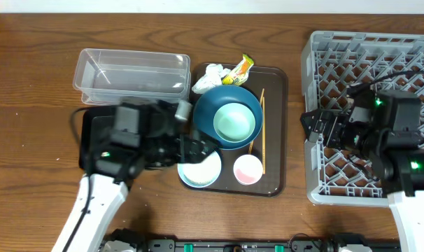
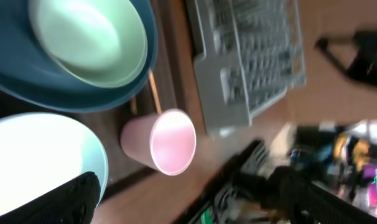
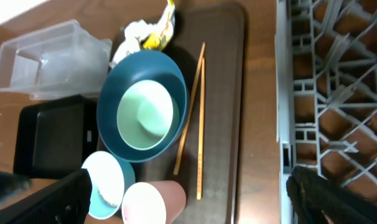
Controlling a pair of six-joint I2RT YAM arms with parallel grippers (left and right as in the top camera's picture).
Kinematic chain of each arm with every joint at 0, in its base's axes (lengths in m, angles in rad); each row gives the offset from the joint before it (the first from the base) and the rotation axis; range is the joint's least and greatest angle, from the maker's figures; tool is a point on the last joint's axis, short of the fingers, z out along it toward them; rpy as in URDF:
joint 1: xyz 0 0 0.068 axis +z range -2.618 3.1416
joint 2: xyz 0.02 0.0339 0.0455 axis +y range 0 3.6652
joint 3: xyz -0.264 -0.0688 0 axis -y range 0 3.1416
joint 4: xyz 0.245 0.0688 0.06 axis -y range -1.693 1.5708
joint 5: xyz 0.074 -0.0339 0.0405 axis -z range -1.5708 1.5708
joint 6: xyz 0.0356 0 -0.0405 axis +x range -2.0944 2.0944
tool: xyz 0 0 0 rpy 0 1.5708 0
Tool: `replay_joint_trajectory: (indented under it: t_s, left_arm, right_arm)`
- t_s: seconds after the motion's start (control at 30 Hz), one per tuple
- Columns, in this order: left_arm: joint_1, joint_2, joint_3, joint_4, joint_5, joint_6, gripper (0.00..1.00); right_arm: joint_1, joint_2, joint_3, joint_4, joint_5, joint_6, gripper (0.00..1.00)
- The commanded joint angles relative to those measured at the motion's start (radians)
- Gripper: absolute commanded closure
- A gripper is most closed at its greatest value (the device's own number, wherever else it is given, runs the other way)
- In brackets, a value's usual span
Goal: Sort waste into correct bins and load items into the dishwasher rack
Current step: 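Reach the left gripper to the pink cup and grasp it, then lift the pink cup and hand it to the right gripper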
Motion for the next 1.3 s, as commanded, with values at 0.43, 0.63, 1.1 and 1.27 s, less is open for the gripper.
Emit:
replay_joint_trajectory:
  t_s: [0.43,0.63,1.1,1.27]
  left_arm:
    - [-0.631,0.147,0.028,0.060,-0.776,0.024,0.07]
    - [-0.638,0.247,0.138,0.024,-0.777,0.024,0.18]
    - [-0.638,0.491,0.212,-0.072,-0.780,-0.021,0.56]
    - [-0.638,0.513,0.212,-0.058,-0.785,-0.021,0.85]
  right_arm:
    - [-0.039,0.089,0.022,-0.027,-0.024,0.052,0.01]
    - [-0.039,0.089,0.021,-0.044,-0.024,0.052,0.01]
    - [-0.039,0.089,0.021,-0.081,-0.023,0.052,0.01]
    - [-0.039,0.089,0.021,-0.087,-0.023,0.052,0.01]
